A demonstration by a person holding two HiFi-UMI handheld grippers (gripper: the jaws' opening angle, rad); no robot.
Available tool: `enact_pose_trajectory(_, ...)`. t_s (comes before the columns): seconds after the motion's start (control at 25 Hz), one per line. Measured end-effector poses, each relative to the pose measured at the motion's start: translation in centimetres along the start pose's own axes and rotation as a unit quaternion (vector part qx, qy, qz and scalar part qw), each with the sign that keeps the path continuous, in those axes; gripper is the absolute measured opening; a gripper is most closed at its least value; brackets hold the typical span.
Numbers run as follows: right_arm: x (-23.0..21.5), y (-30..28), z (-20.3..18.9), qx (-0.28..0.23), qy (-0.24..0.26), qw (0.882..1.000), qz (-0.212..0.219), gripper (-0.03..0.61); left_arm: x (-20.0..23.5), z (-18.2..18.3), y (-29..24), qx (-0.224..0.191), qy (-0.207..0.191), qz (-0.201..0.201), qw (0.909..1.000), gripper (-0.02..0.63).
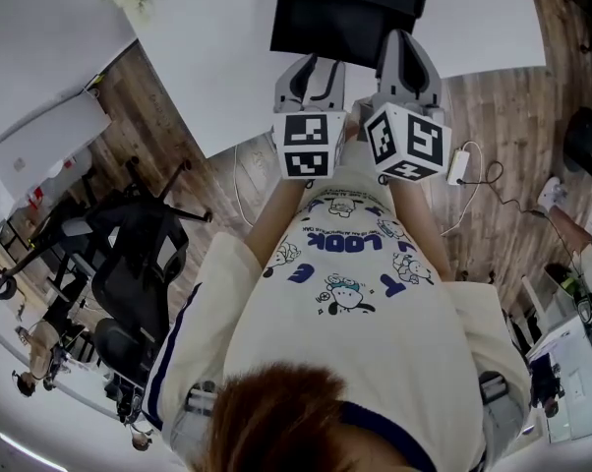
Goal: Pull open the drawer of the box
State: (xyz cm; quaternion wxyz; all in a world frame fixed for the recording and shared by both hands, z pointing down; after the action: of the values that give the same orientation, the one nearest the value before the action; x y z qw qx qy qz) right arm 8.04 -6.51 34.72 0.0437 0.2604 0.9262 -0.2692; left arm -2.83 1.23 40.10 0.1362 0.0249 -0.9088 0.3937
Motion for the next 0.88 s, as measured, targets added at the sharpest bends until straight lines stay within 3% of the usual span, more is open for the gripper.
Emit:
enact_pose_trajectory(0.24,1.3,1.3,1.9,-0.020,0.016,1.000,0.009,0.031,-0.6,4.3,3.4,-0.077,-0.010,0.004,0.9970,0.122)
enact_pose_trajectory(0.56,2.4,2.6,5.5,-0.075,0.044,0.996,0.011,0.031,-0.5,10.0,6.8,-0.180,-0.038,0.024,0.9827,0.067)
enact_pose_trajectory(0.88,2.8,4.1,7.7,-0.115,0.053,0.992,0.015,0.031,-1.6,13.0,9.1,-0.233,-0.058,0.028,0.9704,0.060)
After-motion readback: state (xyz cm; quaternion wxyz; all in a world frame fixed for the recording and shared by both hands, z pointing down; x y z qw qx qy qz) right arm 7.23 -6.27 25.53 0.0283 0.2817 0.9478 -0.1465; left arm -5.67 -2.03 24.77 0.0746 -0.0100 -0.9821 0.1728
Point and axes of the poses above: the fingertips, and each gripper's own axes: y backward along the fingers, x to its left, z out of its top, the point moved 6 cm from there along y, backward along the fingers, and after that the axes turned 9 degrees about x, right-handed, at the moved point
